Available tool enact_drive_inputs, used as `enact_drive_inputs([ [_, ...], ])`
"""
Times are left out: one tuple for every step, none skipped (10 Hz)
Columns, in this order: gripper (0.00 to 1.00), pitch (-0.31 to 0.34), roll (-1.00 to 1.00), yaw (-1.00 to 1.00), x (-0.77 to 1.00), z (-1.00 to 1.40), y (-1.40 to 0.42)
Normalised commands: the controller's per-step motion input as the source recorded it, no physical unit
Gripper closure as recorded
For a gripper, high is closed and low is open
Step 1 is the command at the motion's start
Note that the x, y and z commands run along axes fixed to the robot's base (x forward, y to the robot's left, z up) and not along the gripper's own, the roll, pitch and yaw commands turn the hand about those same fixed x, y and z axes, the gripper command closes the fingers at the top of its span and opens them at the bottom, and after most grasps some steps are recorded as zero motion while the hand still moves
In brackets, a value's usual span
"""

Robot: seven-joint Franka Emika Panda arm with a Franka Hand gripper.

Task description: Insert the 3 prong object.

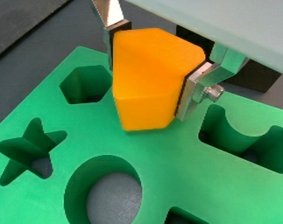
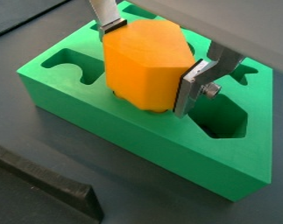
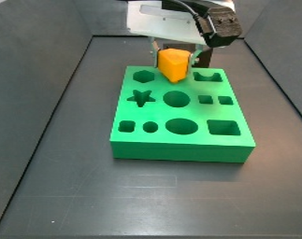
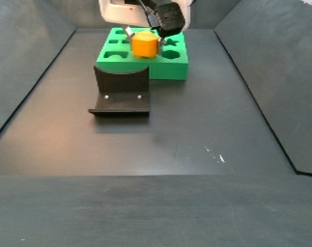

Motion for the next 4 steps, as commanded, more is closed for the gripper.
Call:
enact_drive_inputs([
  [1.0, -0.251, 0.32, 0.0, -0.2, -0.45, -0.09],
  [1.0, -0.219, 0.29, 0.0, -0.2, -0.46, -0.04],
  [1.0, -0.13, -0.02, 0.0, -0.09, -0.06, 0.0],
  [1.0, 0.0, 0.0, 0.0, 0.0, 0.0, 0.0],
])
